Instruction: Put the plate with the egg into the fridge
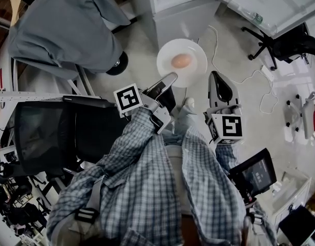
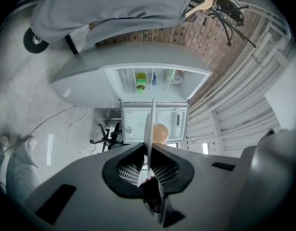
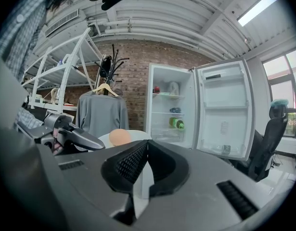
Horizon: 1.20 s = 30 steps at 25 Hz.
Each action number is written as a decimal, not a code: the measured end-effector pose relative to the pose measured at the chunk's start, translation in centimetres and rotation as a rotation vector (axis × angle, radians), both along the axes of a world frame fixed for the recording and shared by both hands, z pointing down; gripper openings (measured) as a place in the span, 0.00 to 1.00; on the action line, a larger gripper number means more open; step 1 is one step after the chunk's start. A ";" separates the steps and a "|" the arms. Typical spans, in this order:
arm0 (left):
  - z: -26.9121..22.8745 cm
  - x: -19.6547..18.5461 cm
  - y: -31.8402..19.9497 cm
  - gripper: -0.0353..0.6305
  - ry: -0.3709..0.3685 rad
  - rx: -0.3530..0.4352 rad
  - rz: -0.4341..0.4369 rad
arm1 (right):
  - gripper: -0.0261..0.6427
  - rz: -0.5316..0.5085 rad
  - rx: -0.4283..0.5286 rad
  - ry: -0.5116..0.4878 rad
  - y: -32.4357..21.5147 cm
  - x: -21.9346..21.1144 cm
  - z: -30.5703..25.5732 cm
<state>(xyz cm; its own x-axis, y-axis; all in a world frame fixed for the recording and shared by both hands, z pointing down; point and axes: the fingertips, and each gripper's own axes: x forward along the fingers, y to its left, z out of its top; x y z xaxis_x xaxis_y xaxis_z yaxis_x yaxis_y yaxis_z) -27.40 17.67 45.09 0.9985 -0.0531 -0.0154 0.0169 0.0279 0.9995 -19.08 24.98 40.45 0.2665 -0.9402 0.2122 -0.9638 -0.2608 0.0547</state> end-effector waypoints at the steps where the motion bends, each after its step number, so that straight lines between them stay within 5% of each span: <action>1: 0.0 0.4 -0.2 0.09 -0.001 0.000 -0.003 | 0.05 -0.004 0.003 0.000 -0.3 0.5 0.0; 30: -0.8 15.0 -4.4 0.09 -0.017 0.010 -0.123 | 0.05 -0.107 0.012 -0.032 -5.3 16.3 0.1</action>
